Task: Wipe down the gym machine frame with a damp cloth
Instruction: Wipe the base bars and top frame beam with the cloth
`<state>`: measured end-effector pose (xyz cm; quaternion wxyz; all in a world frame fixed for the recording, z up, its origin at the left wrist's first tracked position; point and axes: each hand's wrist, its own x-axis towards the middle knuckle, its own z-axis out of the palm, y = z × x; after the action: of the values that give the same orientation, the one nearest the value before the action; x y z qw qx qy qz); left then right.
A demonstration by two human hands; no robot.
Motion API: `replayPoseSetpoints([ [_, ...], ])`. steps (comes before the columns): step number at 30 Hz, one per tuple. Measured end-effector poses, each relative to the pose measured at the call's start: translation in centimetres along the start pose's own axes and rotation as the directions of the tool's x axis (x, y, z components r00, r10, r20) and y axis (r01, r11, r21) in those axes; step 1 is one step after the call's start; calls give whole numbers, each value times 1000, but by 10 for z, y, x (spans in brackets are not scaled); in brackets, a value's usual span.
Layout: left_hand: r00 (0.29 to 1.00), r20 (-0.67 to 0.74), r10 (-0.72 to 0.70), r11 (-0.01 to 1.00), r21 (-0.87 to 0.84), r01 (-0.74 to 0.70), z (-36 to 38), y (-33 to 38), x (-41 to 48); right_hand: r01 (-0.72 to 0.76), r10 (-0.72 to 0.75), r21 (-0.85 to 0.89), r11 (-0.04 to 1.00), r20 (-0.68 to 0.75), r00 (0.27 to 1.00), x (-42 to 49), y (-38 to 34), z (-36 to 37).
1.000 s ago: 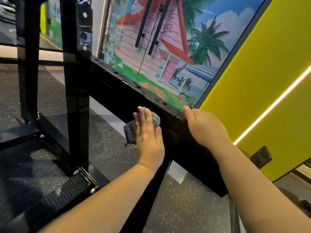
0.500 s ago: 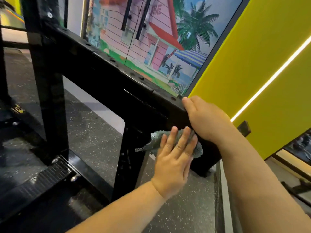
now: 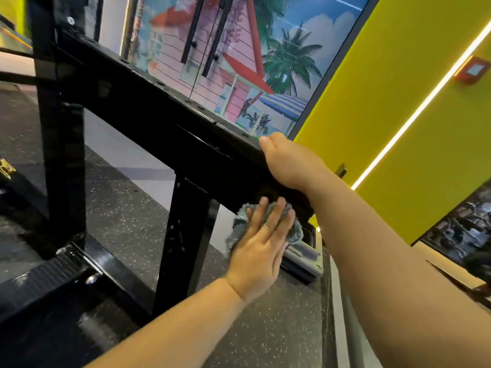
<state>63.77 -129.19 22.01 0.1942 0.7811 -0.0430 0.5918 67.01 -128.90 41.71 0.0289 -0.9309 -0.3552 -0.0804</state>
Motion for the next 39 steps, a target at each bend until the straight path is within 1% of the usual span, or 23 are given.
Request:
replayPoseSetpoints([
  [1,1000,-10,4,1000,22,-4,-4,-12,3,2,-2,-7,1000,6,1000,0,0,0],
  [2,997,-45,-57,997,43,59,-10,-24,11,6,-5,-21,1000,6,1000,-1,0,0],
  [3,975,-103,-194,979,44,200,-16,-37,23,2,-2,-40,999,6,1000,-2,-1,1],
  [4,910,-160,-383,922,-6,387,-23,-45,39,-4,4,-57,998,2,1000,-3,-2,1],
  [5,799,-186,-572,820,-101,563,-27,-45,54,-6,6,-68,998,-1,1000,-5,-4,2],
  [6,694,-182,-697,718,-186,671,-27,-36,66,-8,8,-74,997,-10,1000,-5,-5,1],
  [7,647,-173,-742,669,-232,706,-24,-22,72,-18,17,-66,998,-20,1000,-8,-6,0],
  [8,668,-171,-724,688,-233,687,-20,-5,72,-21,19,-65,998,-36,999,-9,-6,0],
  [11,876,-110,-470,880,-135,455,-5,22,47,2,-8,-80,997,-73,997,-10,-4,0],
  [14,953,-36,-301,953,-52,299,-15,-2,39,-7,2,-66,998,-76,997,-10,0,1],
  [16,958,-55,-283,952,-138,273,-41,-21,46,-23,20,-43,999,-78,997,-9,-2,2],
  [18,939,-153,-307,936,-226,269,-70,-44,58,-21,17,-85,996,-40,999,-11,-3,0],
  [20,916,-266,-300,942,-232,242,-94,-73,74,-8,10,-92,996,11,1000,-7,-3,0],
  [22,877,-325,-354,927,-243,285,-99,-96,87,-11,12,-64,998,5,1000,-1,-2,2],
  [25,833,-287,-473,878,-229,420,-78,-104,90,-4,3,-84,996,-3,1000,-1,-6,1],
  [29,810,-259,-526,849,-100,520,-46,-93,73,-24,22,-93,995,-28,999,-8,-12,-2],
  [30,824,-240,-514,856,-86,509,-43,-84,67,-31,27,-86,996,-47,999,-8,-12,-1],
  [31,872,-204,-446,895,-72,441,-39,-72,59,-40,35,-72,997,-64,997,-8,-12,0],
  [33,983,-96,-155,988,-21,153,-29,-43,35,-46,42,-48,998,-81,996,-9,-10,1],
  [35,990,16,143,986,86,-144,-31,-44,23,-48,45,-32,998,-74,996,-10,-11,3],
  [36,974,33,225,956,185,-227,-36,-59,28,-41,38,-42,998,-67,997,-11,-11,2],
  [37,971,20,236,927,296,-232,-42,-77,37,-37,34,-52,998,-56,998,-10,-10,2],
  [39,995,-84,62,933,360,-27,-56,-112,56,-25,23,-86,996,-31,999,-7,-8,1],
])
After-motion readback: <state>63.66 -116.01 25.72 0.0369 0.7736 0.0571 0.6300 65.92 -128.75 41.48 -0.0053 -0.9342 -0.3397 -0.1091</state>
